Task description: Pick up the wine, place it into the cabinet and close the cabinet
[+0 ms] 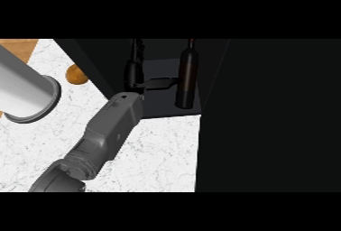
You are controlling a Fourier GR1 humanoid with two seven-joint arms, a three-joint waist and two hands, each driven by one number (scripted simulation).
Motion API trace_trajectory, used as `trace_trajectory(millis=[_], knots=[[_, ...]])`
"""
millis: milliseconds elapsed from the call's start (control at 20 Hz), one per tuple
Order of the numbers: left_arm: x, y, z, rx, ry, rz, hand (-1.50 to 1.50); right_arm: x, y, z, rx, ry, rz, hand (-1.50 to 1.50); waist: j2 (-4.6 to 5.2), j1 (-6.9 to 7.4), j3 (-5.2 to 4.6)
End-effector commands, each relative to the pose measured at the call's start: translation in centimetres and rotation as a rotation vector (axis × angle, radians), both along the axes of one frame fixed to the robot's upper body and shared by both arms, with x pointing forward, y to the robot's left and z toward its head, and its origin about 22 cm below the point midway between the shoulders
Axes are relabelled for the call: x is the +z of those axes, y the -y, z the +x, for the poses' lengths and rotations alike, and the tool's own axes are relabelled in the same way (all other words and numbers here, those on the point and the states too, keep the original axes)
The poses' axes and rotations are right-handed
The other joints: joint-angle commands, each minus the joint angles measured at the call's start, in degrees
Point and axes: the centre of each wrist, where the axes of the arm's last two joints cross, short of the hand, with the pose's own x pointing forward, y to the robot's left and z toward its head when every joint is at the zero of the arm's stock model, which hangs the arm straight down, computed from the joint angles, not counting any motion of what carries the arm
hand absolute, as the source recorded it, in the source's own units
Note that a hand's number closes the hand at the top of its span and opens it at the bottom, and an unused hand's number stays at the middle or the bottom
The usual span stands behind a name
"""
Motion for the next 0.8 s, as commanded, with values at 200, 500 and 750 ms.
trace_trajectory(millis=[200, 500, 750], knots=[[-2.6, -1.3, -1.4, 0.006, -0.014, -0.112, -1.50, 0.3, -0.5, -0.7, 0.020, 0.003, 0.030, -1.50, -0.38, 0.80, -0.12], [-3.4, -1.5, -2.0, -0.016, -0.025, -0.118, -1.50, 0.6, 0.0, -0.4, -0.007, 0.014, 0.030, -1.50, -0.65, 0.86, -0.08], [-2.7, -0.8, -2.0, -0.023, -0.027, -0.130, -1.50, 0.9, 0.0, -0.4, -0.008, 0.014, 0.029, -1.50, -1.09, 1.35, -0.06]])
